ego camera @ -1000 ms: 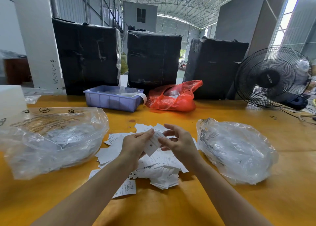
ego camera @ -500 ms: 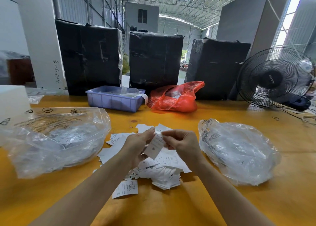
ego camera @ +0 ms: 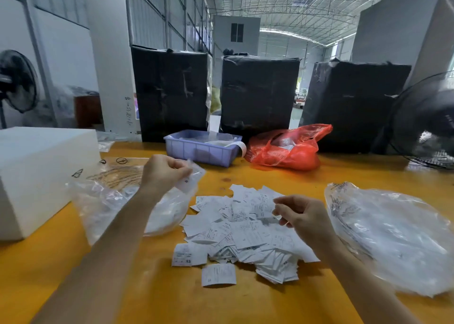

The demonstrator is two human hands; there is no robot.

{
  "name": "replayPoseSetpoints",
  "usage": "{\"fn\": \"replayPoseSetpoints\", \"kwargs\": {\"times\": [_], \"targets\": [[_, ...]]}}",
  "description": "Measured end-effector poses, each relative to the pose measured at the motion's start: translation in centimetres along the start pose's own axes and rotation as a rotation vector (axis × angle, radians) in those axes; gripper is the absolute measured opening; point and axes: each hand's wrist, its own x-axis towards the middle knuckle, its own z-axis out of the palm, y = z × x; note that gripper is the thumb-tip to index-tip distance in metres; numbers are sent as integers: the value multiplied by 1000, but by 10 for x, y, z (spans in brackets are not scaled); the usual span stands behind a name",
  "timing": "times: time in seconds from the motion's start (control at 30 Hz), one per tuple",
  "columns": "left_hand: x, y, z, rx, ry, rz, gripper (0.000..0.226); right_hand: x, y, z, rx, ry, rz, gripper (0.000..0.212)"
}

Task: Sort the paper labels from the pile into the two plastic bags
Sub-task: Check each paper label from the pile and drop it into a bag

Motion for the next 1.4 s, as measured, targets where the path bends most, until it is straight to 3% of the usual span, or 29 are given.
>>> {"fn": "replayPoseSetpoints", "kwargs": {"times": [0.1, 0.27, 0.33, 0.43, 0.5, 0.63, 0.77, 0.87, 1.03, 1.23, 1.33, 1.4], "targets": [[22, -38, -36, 258, 167, -91, 14, 1, 1, 2, -28, -2, -8, 12], [31, -72, -44, 525, 83, -150, 16, 5, 2, -2, -108, 34, -50, 13], [30, -72, -41, 610, 82, -142, 15, 8, -1, -11, -215, 135, -106, 13], [29, -64, -34, 717, 134, -92, 13, 15, 2, -45, -623, 415, -203, 14], [27, -55, -28, 751, 164, -43, 12, 20, 13, -78, -871, 466, -43, 18], [15, -27, -4, 671, 199, 100, 21, 14, 43, -117, -1168, 202, 437, 14], [-13, 4, 32, 488, 90, 374, 30, 13, 55, -123, -1088, 284, 423, 10], [-34, 16, 54, 420, -68, 474, 29, 15, 55, -125, -1077, 332, 390, 12], [-49, 17, 71, 351, -249, 510, 27, 14, 54, -129, -1018, 392, 344, 17], [-59, 21, 79, 285, -297, 539, 25, 20, 54, -130, -804, 581, 223, 20], [-62, 24, 81, 227, -322, 540, 22, 21, 46, -122, -598, 685, 81, 16], [-64, 26, 84, 179, -347, 530, 21, 22, 36, -113, -372, 664, 10, 14]]}}
